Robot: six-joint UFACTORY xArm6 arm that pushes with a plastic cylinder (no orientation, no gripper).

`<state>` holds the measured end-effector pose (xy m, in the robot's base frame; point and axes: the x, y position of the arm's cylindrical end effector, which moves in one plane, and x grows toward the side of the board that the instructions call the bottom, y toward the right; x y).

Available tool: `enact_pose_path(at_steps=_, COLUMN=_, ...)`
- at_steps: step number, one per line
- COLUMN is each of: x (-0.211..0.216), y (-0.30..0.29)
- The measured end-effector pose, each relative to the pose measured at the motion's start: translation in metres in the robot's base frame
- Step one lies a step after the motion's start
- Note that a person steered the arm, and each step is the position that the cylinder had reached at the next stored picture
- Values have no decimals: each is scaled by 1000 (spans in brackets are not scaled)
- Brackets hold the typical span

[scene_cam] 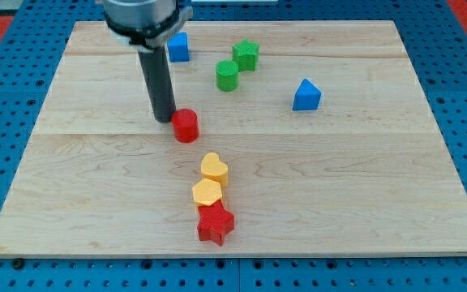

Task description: Point the arm below to the green star

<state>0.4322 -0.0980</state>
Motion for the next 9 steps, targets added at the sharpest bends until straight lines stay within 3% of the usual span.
enact_pose_path(at_steps=1, x=20, y=20)
enact_pose_path(at_steps=2, x=-27, y=20)
enact_pose_path(at_steps=4, x=51, y=43)
enact_pose_path(at_steps=7, x=-23, y=52)
enact_pose_path(at_steps=9, x=-50, y=52)
